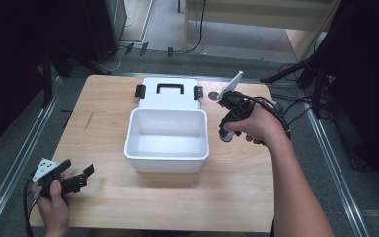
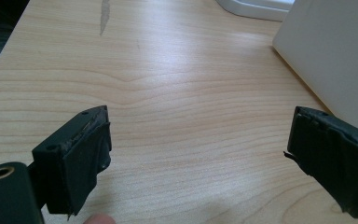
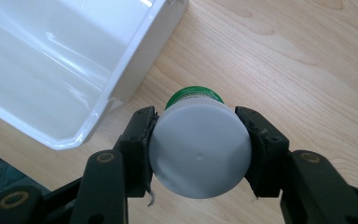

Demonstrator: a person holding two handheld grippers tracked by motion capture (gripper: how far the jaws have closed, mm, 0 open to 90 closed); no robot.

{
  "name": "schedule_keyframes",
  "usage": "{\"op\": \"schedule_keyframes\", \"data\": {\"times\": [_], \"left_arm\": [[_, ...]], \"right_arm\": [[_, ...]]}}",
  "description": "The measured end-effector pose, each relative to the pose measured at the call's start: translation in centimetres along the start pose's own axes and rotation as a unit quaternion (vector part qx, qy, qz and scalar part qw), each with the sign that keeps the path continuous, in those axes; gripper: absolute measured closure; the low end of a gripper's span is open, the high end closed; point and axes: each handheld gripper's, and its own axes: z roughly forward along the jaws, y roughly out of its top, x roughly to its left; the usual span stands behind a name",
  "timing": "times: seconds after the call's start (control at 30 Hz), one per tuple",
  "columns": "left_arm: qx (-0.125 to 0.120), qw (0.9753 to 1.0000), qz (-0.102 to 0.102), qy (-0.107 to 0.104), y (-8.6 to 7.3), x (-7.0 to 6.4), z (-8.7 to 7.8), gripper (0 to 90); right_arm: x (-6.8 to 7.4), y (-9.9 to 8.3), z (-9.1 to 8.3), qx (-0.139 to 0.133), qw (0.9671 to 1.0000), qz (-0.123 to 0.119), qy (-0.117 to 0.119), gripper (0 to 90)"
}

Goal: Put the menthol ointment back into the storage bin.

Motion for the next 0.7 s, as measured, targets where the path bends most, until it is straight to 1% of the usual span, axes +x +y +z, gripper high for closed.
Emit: {"op": "schedule_keyframes", "data": {"times": [0.07, 0.1, 0.2, 0.3, 0.43, 0.57, 0.7], "left_arm": [[0.0, 1.0, -0.001, 0.0, 0.0, 0.0, 0.0, 6.8], [0.0, 1.0, 0.0, 0.0, 0.0, 0.0, 0.0, 6.8], [0.0, 1.0, -0.001, 0.0, 0.0, 0.0, 0.0, 6.8], [-0.001, 1.0, -0.002, -0.001, 0.0, 0.0, 0.0, 6.8], [-0.001, 1.0, -0.003, -0.001, 0.0, 0.1, 0.0, 6.8], [-0.002, 1.0, -0.004, -0.001, 0.0, 0.1, 0.1, 6.8], [-0.002, 1.0, -0.004, -0.001, 0.0, 0.1, 0.1, 6.8]], "right_arm": [[0.3, 0.2, -0.3, -0.003, 1.0, 0.0, -0.004, 51.4], [0.3, 0.3, -0.4, -0.002, 1.0, -0.004, -0.006, 51.4], [0.7, 0.5, -0.6, -0.004, 0.9999, -0.009, -0.004, 51.4], [1.0, 0.8, -0.8, 0.0, 0.9999, -0.013, -0.003, 51.4], [1.2, 1.1, -1.1, -0.005, 0.9998, -0.018, -0.005, 51.4], [1.8, 1.5, -1.7, -0.005, 0.9997, -0.024, -0.006, 51.4], [2.3, 2.0, -1.8, -0.006, 0.9995, -0.03, -0.006, 51.5]]}}
